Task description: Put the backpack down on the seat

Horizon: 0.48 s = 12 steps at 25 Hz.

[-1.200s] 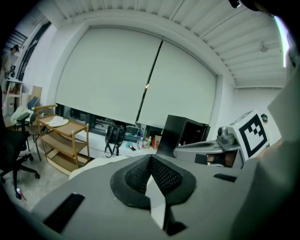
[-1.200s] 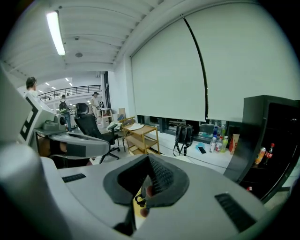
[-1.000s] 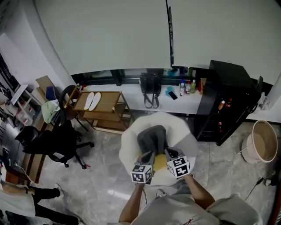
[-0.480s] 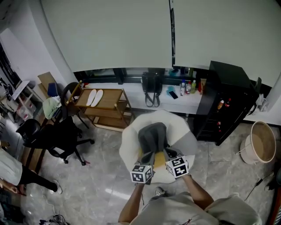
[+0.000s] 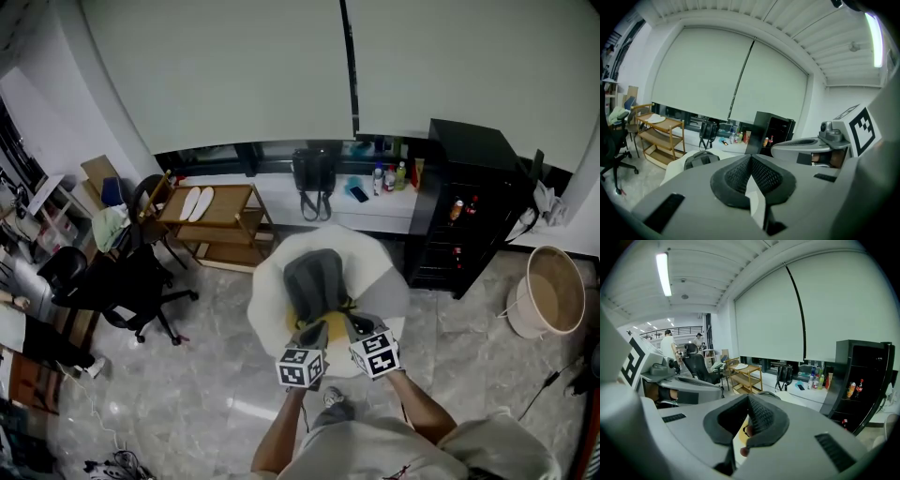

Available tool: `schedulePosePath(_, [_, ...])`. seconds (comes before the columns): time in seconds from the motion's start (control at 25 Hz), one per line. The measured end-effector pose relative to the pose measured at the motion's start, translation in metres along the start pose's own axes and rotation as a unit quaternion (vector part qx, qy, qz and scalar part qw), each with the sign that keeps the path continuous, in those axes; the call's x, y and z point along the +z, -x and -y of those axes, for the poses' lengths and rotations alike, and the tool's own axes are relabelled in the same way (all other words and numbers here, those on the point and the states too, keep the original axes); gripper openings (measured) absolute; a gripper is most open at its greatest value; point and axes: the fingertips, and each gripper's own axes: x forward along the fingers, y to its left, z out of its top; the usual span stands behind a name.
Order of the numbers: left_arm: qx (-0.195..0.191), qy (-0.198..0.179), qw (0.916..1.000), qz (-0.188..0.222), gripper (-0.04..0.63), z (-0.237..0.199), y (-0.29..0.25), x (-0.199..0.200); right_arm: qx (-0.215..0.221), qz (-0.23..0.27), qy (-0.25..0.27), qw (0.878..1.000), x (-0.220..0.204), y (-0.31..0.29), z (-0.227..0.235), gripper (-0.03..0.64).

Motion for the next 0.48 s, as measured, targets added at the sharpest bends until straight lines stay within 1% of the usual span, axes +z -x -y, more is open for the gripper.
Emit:
schedulePosePath(0.16, [-0.006, -0.004, 1.0000, 0.000, 0.031, 0.042, 0.006, -0.015, 0.001, 0.000, 0.006, 1.000, -0.014, 0.037, 0.004, 0.028])
schedulePosePath(0.48, [-0.010, -0.010, 0.9999, 0.000, 0.031, 0.104, 0.030, -0.048, 0.002, 0.006, 0.013, 1.000, -0.043, 0.099, -0.002, 0.028])
